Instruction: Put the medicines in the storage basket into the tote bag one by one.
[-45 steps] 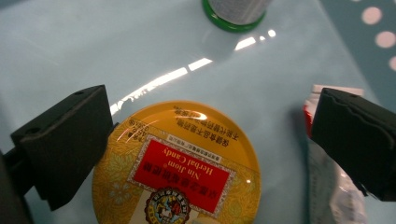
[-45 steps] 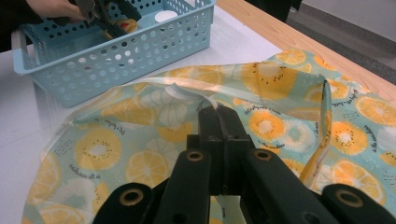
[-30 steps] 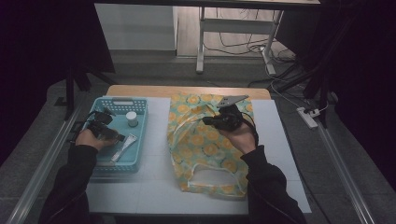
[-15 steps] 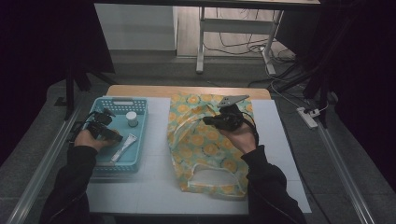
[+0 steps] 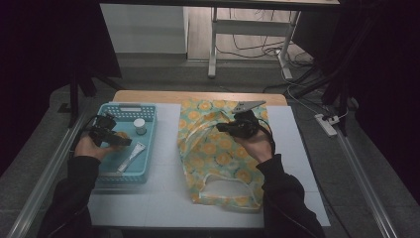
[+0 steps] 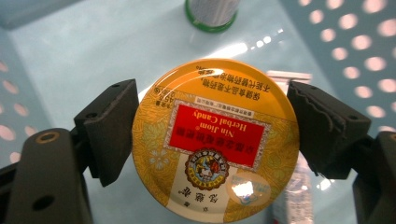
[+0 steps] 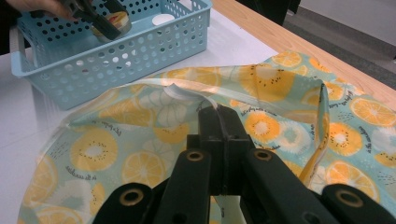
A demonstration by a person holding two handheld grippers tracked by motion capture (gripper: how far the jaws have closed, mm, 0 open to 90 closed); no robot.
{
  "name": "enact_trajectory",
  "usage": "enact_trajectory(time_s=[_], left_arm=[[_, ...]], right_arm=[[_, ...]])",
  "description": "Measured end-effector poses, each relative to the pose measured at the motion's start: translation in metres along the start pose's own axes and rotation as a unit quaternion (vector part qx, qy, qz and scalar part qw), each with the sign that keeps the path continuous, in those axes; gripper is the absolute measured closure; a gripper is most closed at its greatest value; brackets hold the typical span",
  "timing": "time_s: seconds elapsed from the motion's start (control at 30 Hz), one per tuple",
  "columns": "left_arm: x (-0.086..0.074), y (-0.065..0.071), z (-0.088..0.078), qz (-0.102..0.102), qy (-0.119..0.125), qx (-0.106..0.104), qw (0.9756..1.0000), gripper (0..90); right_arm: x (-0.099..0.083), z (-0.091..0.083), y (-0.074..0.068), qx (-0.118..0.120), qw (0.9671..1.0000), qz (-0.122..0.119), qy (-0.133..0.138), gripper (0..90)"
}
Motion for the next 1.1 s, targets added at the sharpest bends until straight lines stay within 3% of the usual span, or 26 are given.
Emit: enact_trajectory(time_s=[0.6,0.7,0.8,0.97,1.1], left_arm=[[0.003,0.026,-0.035,0.038,0.058,-0.046,0.9965,20.6],[0.003,0.034,-0.042,0.046,0.068,-0.059,0.9949,20.6],[0.002,0.045,-0.048,0.060,0.081,-0.078,0.9918,20.6],[0.001,0.061,-0.055,0.080,0.084,-0.084,0.9897,20.6],[0.000,0.076,-0.060,0.098,0.097,-0.094,0.9859,20.7]], right_arm=[[0.001,0.001,-0.001,0.002,1.0000,0.000,-0.002,90.0],[0.000,0.002,-0.001,0.003,1.0000,0.000,-0.003,90.0],[0.000,0.003,-0.001,0.002,1.0000,0.000,-0.005,90.0],[0.000,0.004,-0.002,0.001,1.0000,-0.001,-0.006,90.0],[0.000,0.004,-0.002,0.001,1.0000,-0.002,-0.006,90.0]])
Point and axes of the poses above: each handheld gripper's, and its own axes: z roughly forward along the jaws, x roughly out of its top, y roughly to its right, the point moved 1 cm from there along z, roughly forward along the jaws, and after that the axes turned 2 degrees about -z, right-handed, at the moved point
